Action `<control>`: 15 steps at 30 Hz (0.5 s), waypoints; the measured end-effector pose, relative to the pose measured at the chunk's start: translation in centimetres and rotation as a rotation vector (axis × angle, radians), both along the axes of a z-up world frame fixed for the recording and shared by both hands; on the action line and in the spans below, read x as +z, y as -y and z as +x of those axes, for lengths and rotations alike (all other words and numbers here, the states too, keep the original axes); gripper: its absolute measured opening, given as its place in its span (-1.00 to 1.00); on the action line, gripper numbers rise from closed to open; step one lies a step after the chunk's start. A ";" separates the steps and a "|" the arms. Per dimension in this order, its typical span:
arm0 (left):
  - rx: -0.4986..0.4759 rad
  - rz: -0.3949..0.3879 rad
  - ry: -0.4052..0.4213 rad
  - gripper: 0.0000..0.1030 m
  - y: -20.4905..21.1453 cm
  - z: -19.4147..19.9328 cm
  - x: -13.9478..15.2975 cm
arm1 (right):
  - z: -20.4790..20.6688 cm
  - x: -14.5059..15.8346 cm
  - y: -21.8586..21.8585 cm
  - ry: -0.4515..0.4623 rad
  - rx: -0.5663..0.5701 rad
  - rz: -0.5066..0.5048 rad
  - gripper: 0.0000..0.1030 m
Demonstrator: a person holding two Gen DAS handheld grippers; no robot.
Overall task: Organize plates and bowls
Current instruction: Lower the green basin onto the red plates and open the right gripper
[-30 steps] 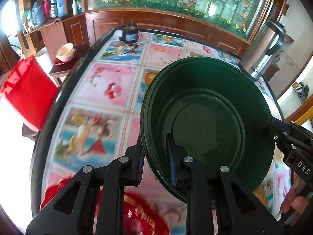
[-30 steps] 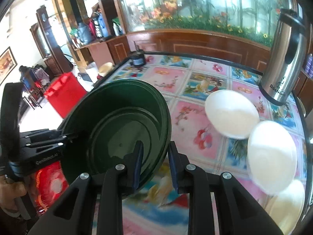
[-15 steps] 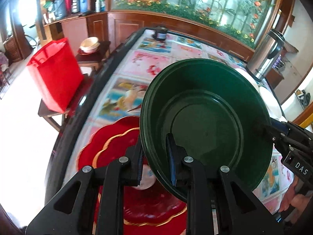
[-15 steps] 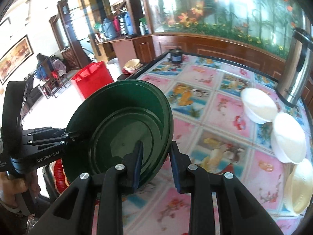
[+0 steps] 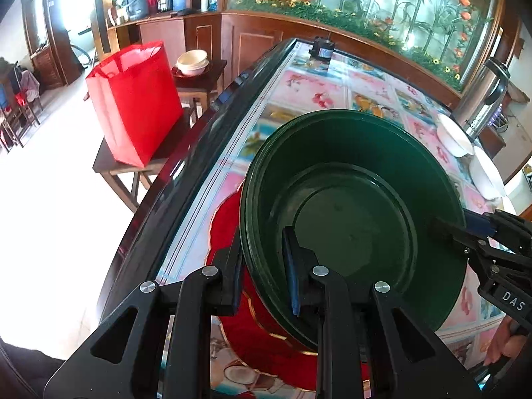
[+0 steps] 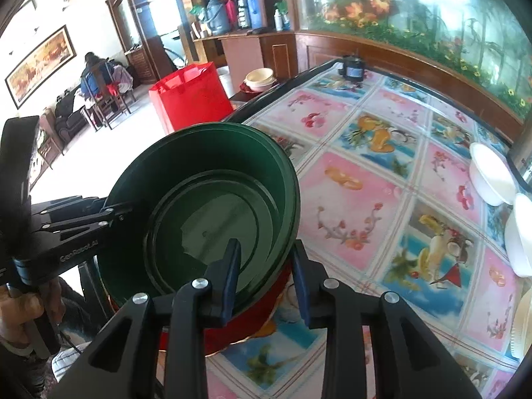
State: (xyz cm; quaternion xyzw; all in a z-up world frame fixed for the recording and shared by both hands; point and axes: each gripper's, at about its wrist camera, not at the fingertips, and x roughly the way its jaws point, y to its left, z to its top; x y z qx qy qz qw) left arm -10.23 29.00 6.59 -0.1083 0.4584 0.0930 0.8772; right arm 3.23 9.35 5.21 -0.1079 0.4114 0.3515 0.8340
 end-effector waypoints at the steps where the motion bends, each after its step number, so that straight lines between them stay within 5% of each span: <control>1: 0.002 -0.004 -0.004 -0.60 -0.1 0.0 -0.2 | 0.0 -0.2 -0.1 -0.005 0.002 -0.001 -0.38; 12: 0.032 0.020 0.015 -0.60 -0.1 -1.0 -1.7 | -0.3 -1.4 -0.6 -0.055 0.011 -0.001 -0.37; 15: 0.034 0.028 0.029 -0.31 -0.2 -1.1 -1.7 | -0.5 -1.4 -0.7 -0.060 0.013 -0.004 -0.32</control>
